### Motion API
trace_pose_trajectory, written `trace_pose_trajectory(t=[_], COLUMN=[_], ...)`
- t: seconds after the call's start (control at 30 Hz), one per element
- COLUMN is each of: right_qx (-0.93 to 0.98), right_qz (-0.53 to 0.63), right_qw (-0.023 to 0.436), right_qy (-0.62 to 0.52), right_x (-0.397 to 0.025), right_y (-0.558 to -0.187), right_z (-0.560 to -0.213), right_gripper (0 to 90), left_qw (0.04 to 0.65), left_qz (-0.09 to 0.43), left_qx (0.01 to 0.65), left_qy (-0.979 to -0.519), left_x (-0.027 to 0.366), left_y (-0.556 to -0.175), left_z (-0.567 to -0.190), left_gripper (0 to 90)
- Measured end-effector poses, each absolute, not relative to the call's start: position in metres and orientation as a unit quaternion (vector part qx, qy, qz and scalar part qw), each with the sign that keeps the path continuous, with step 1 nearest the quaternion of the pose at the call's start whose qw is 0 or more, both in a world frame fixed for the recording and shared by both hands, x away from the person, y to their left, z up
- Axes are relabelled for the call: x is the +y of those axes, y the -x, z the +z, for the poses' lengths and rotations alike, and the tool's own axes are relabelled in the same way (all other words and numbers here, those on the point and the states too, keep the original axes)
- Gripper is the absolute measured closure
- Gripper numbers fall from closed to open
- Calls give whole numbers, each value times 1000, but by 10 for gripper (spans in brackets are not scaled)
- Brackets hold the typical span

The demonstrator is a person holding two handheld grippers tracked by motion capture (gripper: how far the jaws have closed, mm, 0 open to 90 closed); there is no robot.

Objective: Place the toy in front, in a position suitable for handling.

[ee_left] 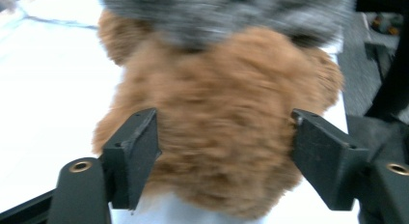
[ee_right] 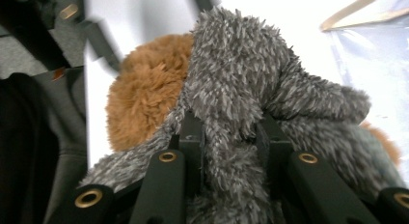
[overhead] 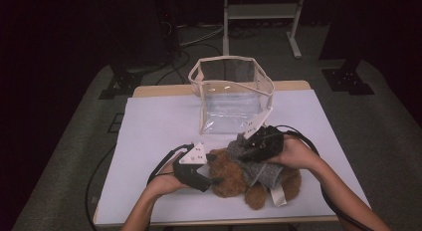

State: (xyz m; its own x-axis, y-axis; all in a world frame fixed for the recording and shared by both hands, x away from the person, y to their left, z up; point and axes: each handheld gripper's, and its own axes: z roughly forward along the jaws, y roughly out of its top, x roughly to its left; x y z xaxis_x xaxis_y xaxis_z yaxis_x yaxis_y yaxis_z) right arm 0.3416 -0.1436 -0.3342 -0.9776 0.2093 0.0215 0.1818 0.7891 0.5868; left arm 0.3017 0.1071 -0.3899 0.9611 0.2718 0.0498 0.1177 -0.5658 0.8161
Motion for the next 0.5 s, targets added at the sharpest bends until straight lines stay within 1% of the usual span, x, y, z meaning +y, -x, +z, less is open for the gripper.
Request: trace_pose_trajectory(t=[0.1,0.2,0.27,0.33,0.37,0.43,0.5], right_qx=[947,947,948,949,949,948,949], right_qz=[309,314,311,309,313,314,313], right_qw=[15,10,4,4,3,2,2], right_qy=[-89,-75,-61,-59,-47,-47,-50], right_x=[-148,-146,-134,-130,-117,-113,-103], right_y=[-329,-320,-318,-318,-323,-324,-335], right_z=[-336,-334,-332,-331,-330,-330,-331], right_gripper=[691,691,691,691,690,690,690], left_qw=[450,447,445,445,446,447,448], left_qz=[67,67,70,70,70,69,68], left_qx=[108,101,95,92,87,87,86], left_qy=[-884,-886,-888,-888,-888,-888,-887], left_x=[105,101,101,100,99,99,99], left_y=[-301,-299,-298,-297,-296,-296,-295], left_z=[-394,-396,-396,-396,-396,-397,-397], left_gripper=[252,318,349,360,365,366,366])
